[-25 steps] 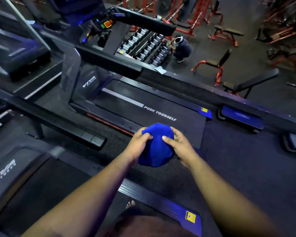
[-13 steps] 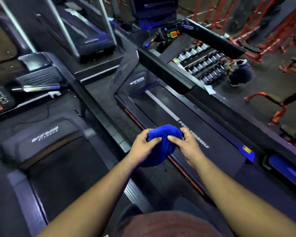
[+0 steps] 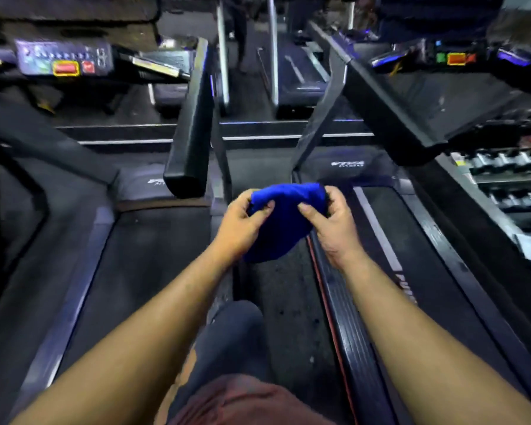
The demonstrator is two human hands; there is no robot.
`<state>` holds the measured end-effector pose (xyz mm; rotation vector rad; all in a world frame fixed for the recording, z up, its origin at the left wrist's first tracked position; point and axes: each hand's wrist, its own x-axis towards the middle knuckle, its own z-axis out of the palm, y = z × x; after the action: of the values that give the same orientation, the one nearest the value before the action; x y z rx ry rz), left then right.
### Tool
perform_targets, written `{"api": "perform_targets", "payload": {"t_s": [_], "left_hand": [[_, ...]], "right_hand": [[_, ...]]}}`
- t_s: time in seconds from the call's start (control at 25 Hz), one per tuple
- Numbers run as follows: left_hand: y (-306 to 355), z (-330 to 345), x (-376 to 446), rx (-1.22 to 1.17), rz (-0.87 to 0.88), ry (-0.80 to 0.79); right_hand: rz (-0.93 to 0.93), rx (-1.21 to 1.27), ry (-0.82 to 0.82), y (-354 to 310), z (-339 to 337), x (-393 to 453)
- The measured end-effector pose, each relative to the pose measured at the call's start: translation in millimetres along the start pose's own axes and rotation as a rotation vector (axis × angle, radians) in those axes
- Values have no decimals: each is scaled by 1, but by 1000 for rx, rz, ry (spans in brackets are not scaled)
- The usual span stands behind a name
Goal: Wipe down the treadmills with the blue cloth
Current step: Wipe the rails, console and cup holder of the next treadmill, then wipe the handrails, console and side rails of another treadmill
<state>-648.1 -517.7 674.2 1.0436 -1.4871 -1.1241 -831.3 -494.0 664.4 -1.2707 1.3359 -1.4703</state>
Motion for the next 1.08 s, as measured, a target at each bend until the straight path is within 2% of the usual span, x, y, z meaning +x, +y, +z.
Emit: {"api": "perform_targets", "payload": {"t_s": [0.08,0.24,0.4,0.56,0.72,0.88,1.0,1.08], "left_hand": [[20,0,-15,127,8,52],[55,-1,-30,501,-21,13],[65,15,-51,419,-35,140],[68,-2,-60,452,-55,214],[80,-32,-63,682,-21,267],[100,-69,-43,940,126,386],[104,-100,-14,990,94,482],[99,-118,9,1012,4,531]], "right_hand": [[19,-55,-39,-14,-26,-17],[6,-205,-58,-35,-57,-20],[47,-76,-25,-22,-49,-27],[53,-38,-45,-16,-26,-23],[-34,-111,57,-28,19,-9],[-119,-169,109,-50,72,18],[-254,-162,130,-72,111,54],[-336,-224,141,-87,139,88]]}}
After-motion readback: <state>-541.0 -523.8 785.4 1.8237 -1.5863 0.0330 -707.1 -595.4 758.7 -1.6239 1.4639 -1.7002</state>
